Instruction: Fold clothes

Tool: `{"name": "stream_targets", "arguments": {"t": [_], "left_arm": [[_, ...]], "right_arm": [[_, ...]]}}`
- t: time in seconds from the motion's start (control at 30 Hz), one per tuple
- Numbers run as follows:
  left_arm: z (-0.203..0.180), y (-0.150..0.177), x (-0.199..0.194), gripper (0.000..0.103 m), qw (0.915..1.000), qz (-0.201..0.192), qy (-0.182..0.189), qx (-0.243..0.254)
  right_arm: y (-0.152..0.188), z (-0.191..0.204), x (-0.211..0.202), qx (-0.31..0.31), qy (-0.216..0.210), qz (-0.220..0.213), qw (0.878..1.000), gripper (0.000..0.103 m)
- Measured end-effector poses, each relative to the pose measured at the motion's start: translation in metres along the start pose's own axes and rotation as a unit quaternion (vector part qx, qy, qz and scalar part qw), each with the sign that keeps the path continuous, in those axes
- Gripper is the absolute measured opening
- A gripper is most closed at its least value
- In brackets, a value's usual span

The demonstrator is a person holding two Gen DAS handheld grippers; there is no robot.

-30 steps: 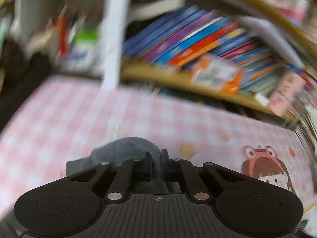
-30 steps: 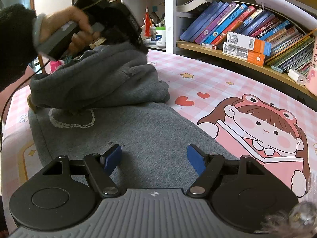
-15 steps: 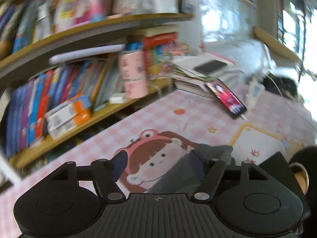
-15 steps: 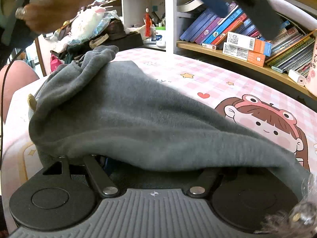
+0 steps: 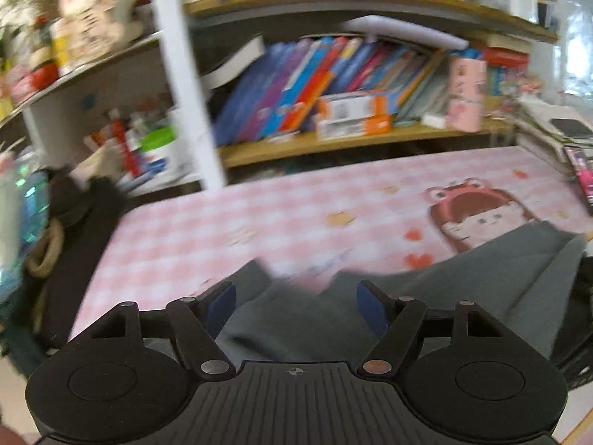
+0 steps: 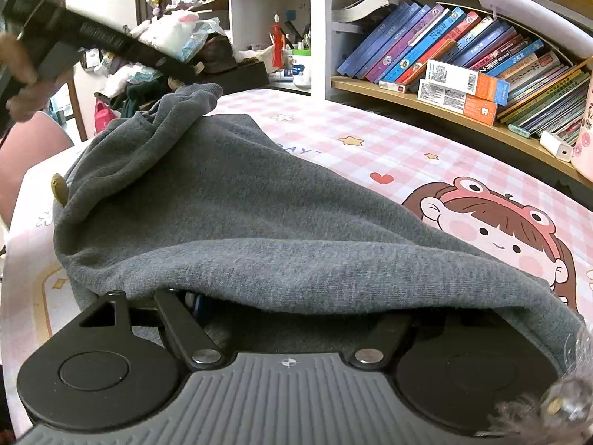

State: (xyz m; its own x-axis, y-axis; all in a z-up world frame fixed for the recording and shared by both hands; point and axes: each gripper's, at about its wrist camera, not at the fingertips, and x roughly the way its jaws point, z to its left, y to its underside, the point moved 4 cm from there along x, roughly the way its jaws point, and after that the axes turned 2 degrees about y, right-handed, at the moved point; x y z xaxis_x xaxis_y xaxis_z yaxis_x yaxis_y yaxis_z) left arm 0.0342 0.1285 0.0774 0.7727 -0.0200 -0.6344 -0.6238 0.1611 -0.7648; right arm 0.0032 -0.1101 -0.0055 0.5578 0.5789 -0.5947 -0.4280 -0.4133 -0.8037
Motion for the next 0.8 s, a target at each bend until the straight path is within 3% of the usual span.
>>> {"name": "stream_targets", "arguments": {"t": [0.17,0.27,0.37,0.63,0.7,0.77,0.8], "left_arm": [[0.021,0.003,-0.011,0.074,0.9994,-0.007,-0.024,-0.023],[0.014,0.002,-0.012,0.074,0.9996,-0.004,0.002,-0.03],[-0.005,0.003,-0.003,0.074,0.998,0.006,0.058,-0.024],[-0.02,0.02,0.051,0.074,0.9951,0.085,0.047,-0.017],[-0.015,0.024,0.06,0.069,0.9932,0.092,0.059,-0.039],[-0.006,0.025,0.066,0.046,0.9897,0.095,0.077,-0.074],[-0.001,0.024,0.066,0.041,0.9873,0.093,0.088,-0.095]], "right_arm": [[0.0,0.0,0.0,0.0,-0.002,0.001,1.0,0.075],[0.0,0.0,0.0,-0.001,-0.002,0.001,1.0,0.075],[0.0,0.0,0.0,-0.001,-0.002,0.001,1.0,0.075],[-0.001,0.0,0.001,-0.002,-0.001,0.001,1.0,0.075],[-0.001,0.0,0.001,-0.002,-0.001,0.001,1.0,0.075],[-0.001,0.0,0.001,-0.002,-0.002,0.001,1.0,0.075],[-0.001,0.0,0.001,-0.002,-0.002,0.001,1.0,0.075]]}}
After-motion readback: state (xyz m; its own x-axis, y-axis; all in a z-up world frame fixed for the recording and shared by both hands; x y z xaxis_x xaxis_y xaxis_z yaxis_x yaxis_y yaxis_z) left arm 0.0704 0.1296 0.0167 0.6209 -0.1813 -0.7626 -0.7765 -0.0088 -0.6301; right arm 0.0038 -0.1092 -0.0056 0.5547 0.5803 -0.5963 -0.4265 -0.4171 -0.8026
